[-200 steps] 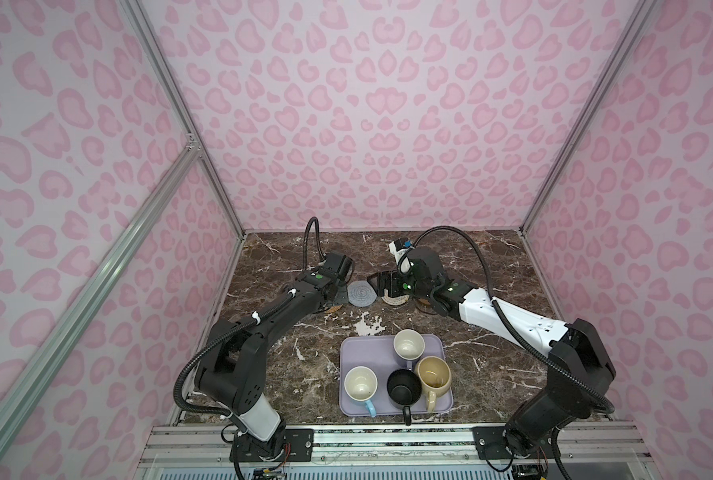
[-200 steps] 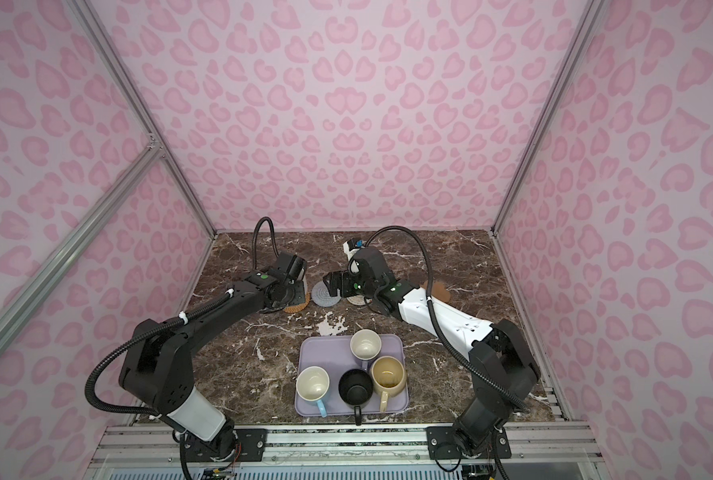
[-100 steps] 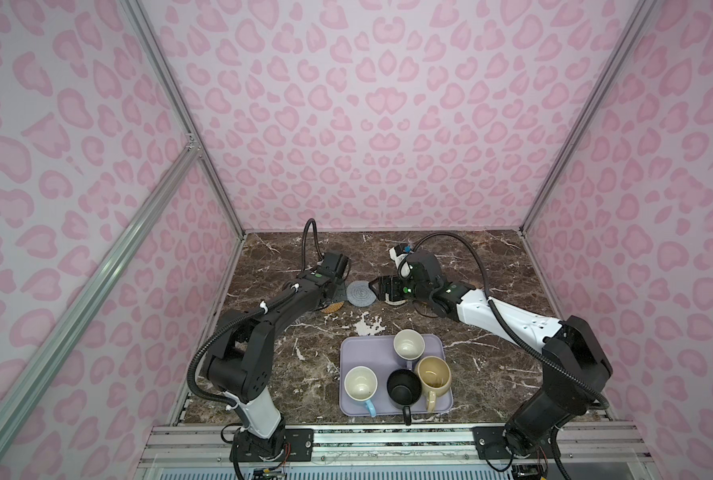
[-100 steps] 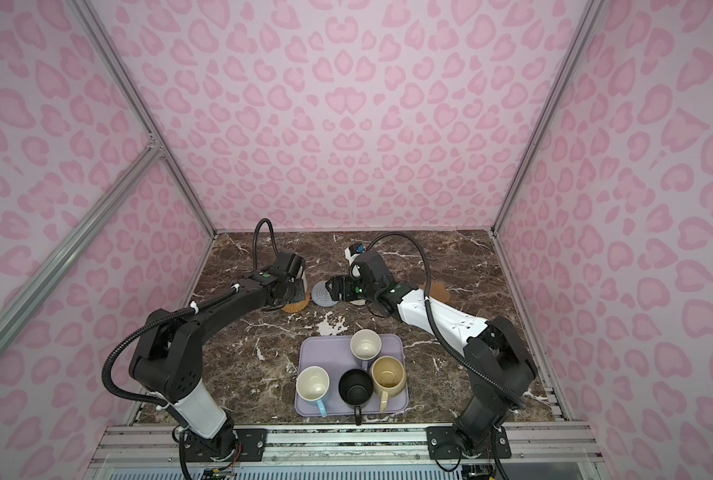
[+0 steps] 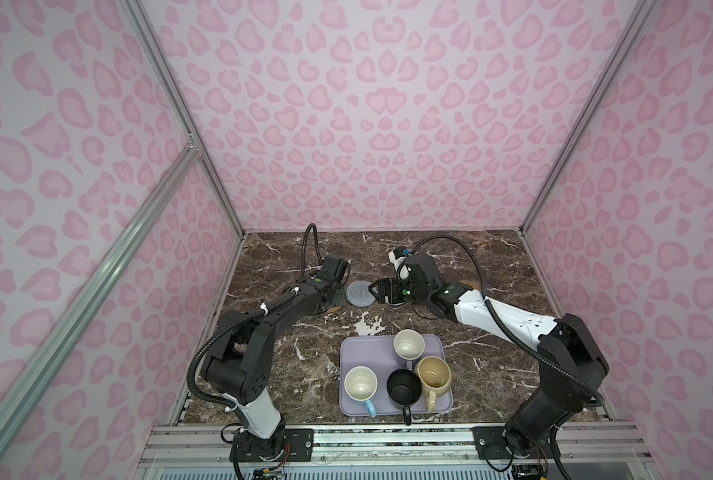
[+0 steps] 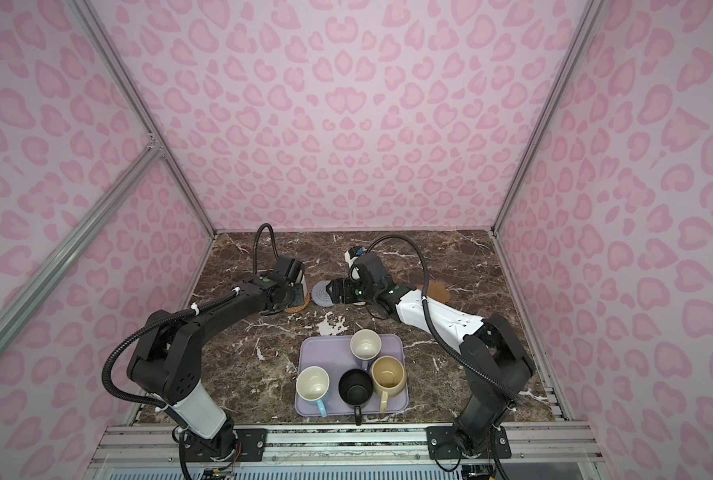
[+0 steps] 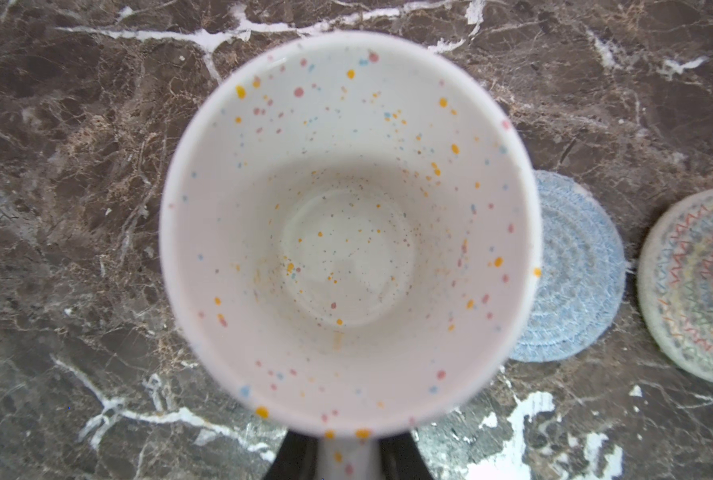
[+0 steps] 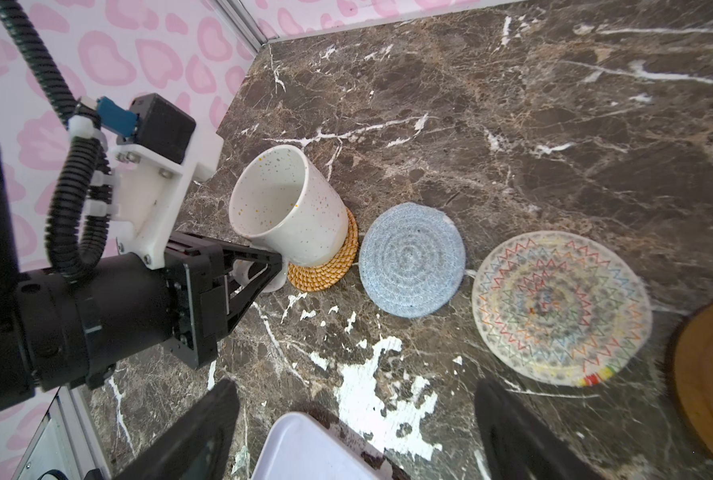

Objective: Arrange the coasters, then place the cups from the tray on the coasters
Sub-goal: 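Lower the speckled mug onto the rattan coaster and open the left gripper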

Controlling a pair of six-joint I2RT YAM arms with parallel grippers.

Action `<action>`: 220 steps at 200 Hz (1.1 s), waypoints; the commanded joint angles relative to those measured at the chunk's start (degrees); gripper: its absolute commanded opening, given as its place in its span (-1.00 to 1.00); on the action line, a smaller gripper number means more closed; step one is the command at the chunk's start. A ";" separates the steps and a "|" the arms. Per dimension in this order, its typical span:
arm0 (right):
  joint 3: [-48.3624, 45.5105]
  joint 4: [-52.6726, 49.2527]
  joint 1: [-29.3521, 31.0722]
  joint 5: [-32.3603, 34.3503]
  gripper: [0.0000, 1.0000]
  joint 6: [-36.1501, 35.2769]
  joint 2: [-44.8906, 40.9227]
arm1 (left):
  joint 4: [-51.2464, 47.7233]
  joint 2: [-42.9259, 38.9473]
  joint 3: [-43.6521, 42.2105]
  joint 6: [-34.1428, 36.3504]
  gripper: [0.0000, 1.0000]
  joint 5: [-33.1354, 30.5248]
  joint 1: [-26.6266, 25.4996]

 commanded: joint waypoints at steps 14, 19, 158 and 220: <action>-0.40 0.61 0.09 -0.41 0.82 0.23 0.71 | 2.85 -0.88 -1.28 -0.90 -0.94 -1.97 0.02; -0.45 0.61 0.11 -0.48 0.82 0.26 0.69 | 3.02 -1.15 -1.69 -0.95 -0.94 -2.05 0.06; 0.03 -1.08 0.80 -0.45 0.85 -1.11 0.92 | 5.16 -2.96 -5.39 0.30 0.19 -0.95 0.12; 0.50 -7.70 1.84 5.75 0.90 -3.80 -3.89 | 2.18 -8.06 -5.43 -0.77 0.69 -1.92 0.03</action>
